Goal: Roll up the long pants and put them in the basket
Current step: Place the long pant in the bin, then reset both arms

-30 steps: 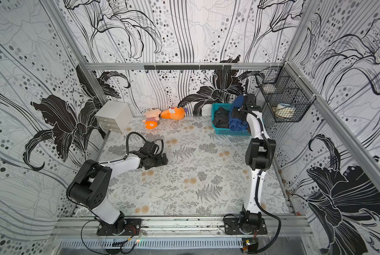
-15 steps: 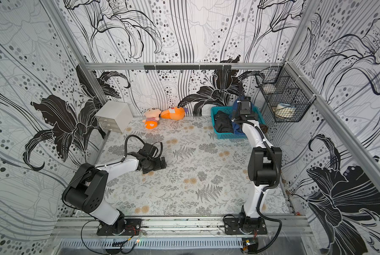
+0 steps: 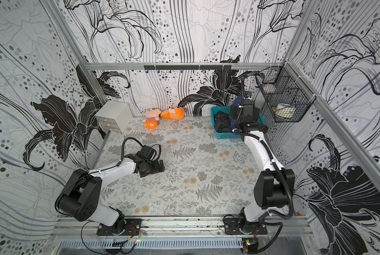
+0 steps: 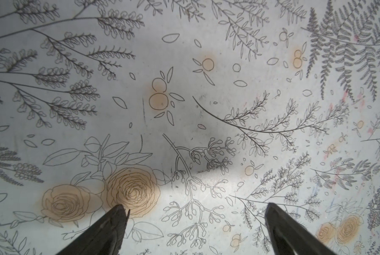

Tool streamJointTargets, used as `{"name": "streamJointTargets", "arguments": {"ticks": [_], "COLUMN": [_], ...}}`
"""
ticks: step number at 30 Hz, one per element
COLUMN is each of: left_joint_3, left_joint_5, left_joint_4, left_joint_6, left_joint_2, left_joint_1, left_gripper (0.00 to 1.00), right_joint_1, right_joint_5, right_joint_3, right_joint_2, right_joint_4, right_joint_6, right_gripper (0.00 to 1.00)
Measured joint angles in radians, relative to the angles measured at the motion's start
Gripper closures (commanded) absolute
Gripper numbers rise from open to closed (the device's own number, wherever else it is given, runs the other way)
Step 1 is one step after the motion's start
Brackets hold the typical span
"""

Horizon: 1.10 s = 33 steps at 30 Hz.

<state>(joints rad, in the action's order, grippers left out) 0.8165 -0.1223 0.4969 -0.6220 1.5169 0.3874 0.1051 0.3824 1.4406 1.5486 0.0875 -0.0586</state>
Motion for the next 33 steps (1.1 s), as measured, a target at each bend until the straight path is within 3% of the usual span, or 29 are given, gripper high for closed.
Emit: {"name": "streamJointTargets", "arguments": {"ticks": [5, 10, 14, 17, 22, 29, 33], "left_joint_3": [-0.004, -0.006, -0.023, -0.101, -0.357, -0.554, -0.570], "left_joint_5": [-0.002, 0.040, 0.157, 0.259, 0.367, 0.417, 0.407], "left_joint_4": [-0.020, -0.078, -0.143, -0.224, -0.458, -0.760, -1.035], "left_joint_6": [0.043, 0.124, 0.204, 0.255, 0.309, 0.393, 0.456], "left_joint_2": [-0.084, -0.282, -0.406, -0.491, -0.603, -0.594, -0.397], "left_joint_1": [0.000, -0.009, -0.034, -0.085, -0.235, -0.328, -0.341], "left_gripper": [0.01, 0.01, 0.01, 0.01, 0.01, 0.01, 0.01], "right_joint_1": [0.020, 0.019, 0.019, 0.019, 0.019, 0.021, 0.023], "right_joint_5": [-0.109, -0.224, -0.285, -0.294, -0.282, -0.264, -0.233], "right_joint_3": [-0.093, -0.355, -0.575, -0.720, -0.888, -1.048, -1.139], "right_joint_2": [-0.138, -0.314, -0.417, -0.489, -0.586, -0.582, -0.520], "right_joint_4": [0.016, 0.023, 0.010, -0.002, -0.081, -0.290, -0.468], "right_joint_6": [-0.003, -0.024, -0.054, -0.063, -0.064, -0.051, -0.027], "right_gripper": [0.01, 0.01, 0.01, 0.01, 0.01, 0.01, 0.01]}}
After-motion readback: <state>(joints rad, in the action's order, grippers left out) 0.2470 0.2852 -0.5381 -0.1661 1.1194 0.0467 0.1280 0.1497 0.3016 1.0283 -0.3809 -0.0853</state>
